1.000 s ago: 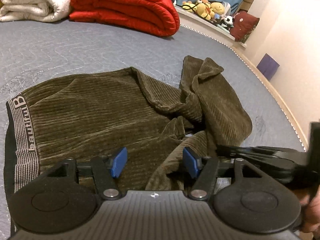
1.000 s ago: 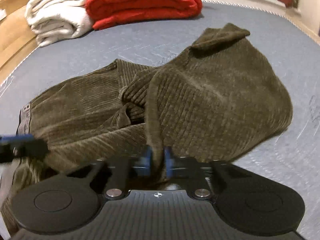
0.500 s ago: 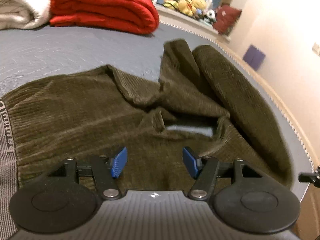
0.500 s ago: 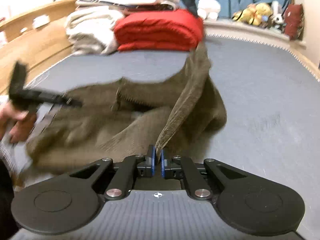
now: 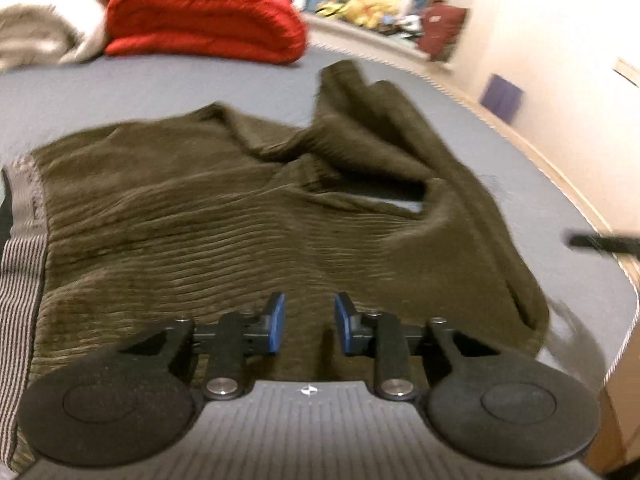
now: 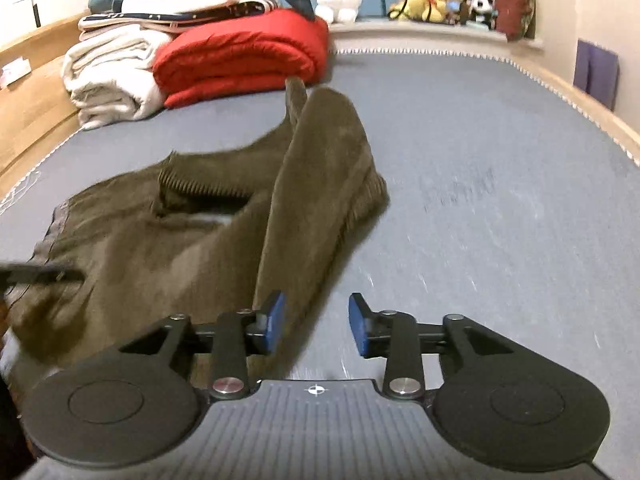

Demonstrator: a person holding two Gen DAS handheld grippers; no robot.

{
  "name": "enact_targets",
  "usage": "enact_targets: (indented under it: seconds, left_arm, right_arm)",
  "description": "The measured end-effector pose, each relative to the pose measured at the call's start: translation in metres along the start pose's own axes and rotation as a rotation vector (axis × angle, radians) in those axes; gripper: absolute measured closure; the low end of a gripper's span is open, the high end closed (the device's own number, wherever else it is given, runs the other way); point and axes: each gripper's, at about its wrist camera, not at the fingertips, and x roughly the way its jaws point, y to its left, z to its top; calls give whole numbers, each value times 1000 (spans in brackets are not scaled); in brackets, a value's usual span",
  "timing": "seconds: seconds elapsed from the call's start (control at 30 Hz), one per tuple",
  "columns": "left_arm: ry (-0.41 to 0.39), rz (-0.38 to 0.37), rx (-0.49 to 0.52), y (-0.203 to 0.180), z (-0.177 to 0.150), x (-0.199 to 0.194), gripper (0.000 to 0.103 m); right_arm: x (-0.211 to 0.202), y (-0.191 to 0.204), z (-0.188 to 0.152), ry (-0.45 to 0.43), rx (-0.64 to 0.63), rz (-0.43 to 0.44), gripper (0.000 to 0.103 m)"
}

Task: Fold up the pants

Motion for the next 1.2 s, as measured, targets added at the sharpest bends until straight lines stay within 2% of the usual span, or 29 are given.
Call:
enact_targets:
  seconds: [0.1,0.13,0.17,0.3,0.4,0.43,0.5,0.57,0.7,0.8,0.97,1.07,1.2]
  left_arm:
    - [7,14,76,-10,-8,6,73]
    - [14,30,83,-12,-10,10,73]
    - [27,37,83,-12,-11,15,73]
    - [58,50,61,-10,-16,27,73]
    - [53,59,69,-9,-15,30,72]
    - [55,59,69,-9,-15,31,72]
    - [55,59,66,-8,-16,32,72]
    - [54,59,65,-8,-15,34,72]
    - [49,59,51,-7,-13,34,72]
    - [36,48,29,-6,-11,32,72]
    - [15,29,22,-9,-6,28,72]
    - [6,16,21,-10,-3,28,72]
    - [4,5,16,-12,1,30,71]
  right_arm:
    - [27,16,10,1,14,-39,43]
    - [37,15,10,9,25,-54,34]
    - [48,17,13,20,42,-68,31]
    - [81,9,19,62,149,-139,30]
    - [95,0,22,67,243,-133,31]
    - [98,-2,21,75,266,-119,33]
    - [105,-3,19,94,279,-104,44]
    - [111,-2,15,129,260,-73,91]
    - [89,0,18,68,199,-45,95]
    - [56,-8,24,-8,206,2,101]
    - [-10,-31,19,-113,169,102,101]
    - [-34,-45,1,-86,114,145,101]
    - [-39,-67,-24,38,123,157,101]
